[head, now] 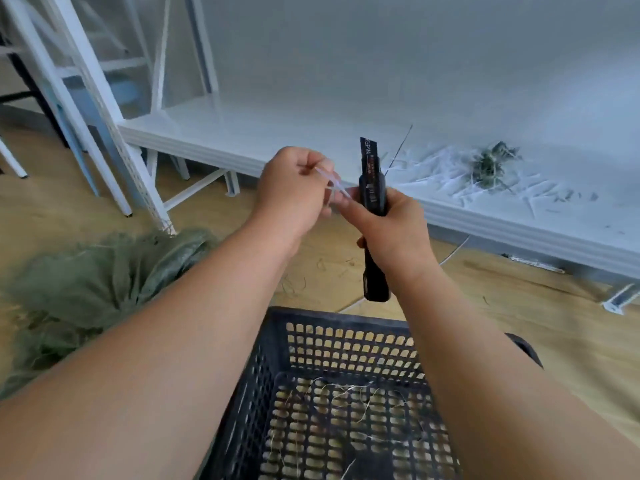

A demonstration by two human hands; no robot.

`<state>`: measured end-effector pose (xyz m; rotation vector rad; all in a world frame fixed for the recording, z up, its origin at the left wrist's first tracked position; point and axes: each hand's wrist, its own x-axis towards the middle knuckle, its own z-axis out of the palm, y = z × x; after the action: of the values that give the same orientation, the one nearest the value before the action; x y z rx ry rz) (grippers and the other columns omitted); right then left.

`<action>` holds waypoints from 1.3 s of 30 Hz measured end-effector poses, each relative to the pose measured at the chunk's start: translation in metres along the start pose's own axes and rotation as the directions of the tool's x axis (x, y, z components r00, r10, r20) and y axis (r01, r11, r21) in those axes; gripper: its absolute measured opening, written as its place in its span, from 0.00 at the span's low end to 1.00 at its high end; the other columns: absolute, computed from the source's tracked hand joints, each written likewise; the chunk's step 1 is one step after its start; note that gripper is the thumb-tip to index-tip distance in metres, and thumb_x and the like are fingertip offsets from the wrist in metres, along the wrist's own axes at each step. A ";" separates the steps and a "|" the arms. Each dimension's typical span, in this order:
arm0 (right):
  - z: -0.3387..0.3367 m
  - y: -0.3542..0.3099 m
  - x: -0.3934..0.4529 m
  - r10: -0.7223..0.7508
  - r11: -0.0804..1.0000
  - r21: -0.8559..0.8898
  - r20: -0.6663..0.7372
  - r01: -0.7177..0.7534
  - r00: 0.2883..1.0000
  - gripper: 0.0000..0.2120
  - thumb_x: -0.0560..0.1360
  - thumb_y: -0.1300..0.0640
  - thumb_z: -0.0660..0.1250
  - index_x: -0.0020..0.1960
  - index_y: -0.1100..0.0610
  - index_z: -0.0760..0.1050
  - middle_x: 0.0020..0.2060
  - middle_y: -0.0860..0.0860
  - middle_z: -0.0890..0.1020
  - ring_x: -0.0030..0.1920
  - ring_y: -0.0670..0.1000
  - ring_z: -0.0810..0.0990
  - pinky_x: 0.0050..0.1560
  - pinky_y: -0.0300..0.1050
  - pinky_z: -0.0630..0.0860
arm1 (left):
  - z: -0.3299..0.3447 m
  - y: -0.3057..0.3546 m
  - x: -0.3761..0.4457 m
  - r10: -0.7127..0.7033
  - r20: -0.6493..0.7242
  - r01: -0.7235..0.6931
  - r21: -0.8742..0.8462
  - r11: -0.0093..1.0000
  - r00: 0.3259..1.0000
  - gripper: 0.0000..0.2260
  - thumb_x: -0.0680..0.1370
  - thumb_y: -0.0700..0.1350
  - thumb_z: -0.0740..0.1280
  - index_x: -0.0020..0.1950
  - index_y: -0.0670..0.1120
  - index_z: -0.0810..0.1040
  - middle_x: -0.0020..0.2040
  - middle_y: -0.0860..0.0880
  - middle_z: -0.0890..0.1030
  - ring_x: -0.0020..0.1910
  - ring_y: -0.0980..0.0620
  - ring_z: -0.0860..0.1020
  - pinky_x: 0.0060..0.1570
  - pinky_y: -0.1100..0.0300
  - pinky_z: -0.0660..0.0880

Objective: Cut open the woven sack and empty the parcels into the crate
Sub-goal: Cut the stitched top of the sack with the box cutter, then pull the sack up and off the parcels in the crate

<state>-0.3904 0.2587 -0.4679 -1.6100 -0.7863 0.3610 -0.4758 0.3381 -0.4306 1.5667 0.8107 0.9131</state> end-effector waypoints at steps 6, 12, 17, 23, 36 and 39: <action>-0.085 0.021 0.032 0.139 0.984 0.123 -0.107 -0.126 0.984 0.01 0.72 0.58 0.72 0.43 0.54 0.81 0.33 0.48 0.80 0.31 0.46 0.77 0.30 0.38 0.74 | 0.088 0.023 0.024 -0.135 0.057 0.138 -0.054 0.989 0.989 0.08 0.81 0.39 0.61 0.42 0.46 0.75 0.43 0.48 0.81 0.29 0.54 0.80 0.27 0.64 0.76; -0.141 0.040 0.088 0.196 0.981 0.052 -0.340 -0.189 0.920 0.07 0.72 0.55 0.67 0.44 0.59 0.80 0.28 0.50 0.79 0.27 0.50 0.79 0.41 0.51 0.83 | 0.145 0.025 0.032 -0.167 0.130 0.179 -0.092 0.980 0.977 0.16 0.81 0.39 0.61 0.68 0.46 0.69 0.59 0.45 0.78 0.49 0.49 0.82 0.51 0.57 0.80; -0.165 0.043 0.133 0.286 0.948 0.221 -0.268 -0.230 0.920 0.07 0.72 0.58 0.71 0.49 0.58 0.77 0.38 0.50 0.80 0.33 0.51 0.84 0.49 0.47 0.82 | 0.175 0.019 0.025 -0.206 0.164 0.211 -0.013 0.977 0.965 0.19 0.80 0.39 0.64 0.70 0.44 0.69 0.56 0.45 0.77 0.53 0.49 0.79 0.55 0.56 0.77; -0.159 0.056 0.116 0.256 0.962 0.148 -0.194 -0.229 0.947 0.14 0.72 0.59 0.72 0.56 0.61 0.76 0.39 0.52 0.79 0.36 0.52 0.84 0.44 0.49 0.83 | 0.172 0.009 0.018 -0.239 0.149 0.239 0.018 0.971 0.959 0.18 0.80 0.38 0.64 0.69 0.43 0.71 0.57 0.46 0.76 0.53 0.50 0.79 0.55 0.56 0.77; 0.001 0.037 0.016 0.257 0.782 0.468 0.360 -0.412 0.897 0.14 0.81 0.50 0.60 0.60 0.58 0.73 0.38 0.50 0.81 0.33 0.48 0.74 0.37 0.42 0.74 | 0.018 -0.035 -0.091 -0.506 0.277 0.480 0.161 0.863 0.817 0.08 0.81 0.47 0.63 0.57 0.47 0.78 0.49 0.47 0.85 0.40 0.55 0.84 0.37 0.63 0.80; 0.051 0.034 -0.012 0.277 0.851 0.290 0.461 -0.438 0.843 0.18 0.79 0.43 0.59 0.57 0.55 0.74 0.39 0.49 0.84 0.40 0.50 0.80 0.46 0.48 0.78 | -0.029 -0.057 -0.103 -0.435 0.118 0.432 0.055 0.900 0.893 0.09 0.81 0.42 0.64 0.59 0.45 0.78 0.47 0.46 0.84 0.34 0.57 0.82 0.32 0.66 0.77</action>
<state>-0.4217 0.2884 -0.5134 -1.3126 -0.6516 1.0925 -0.5512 0.2712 -0.4974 1.3706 1.0311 0.4725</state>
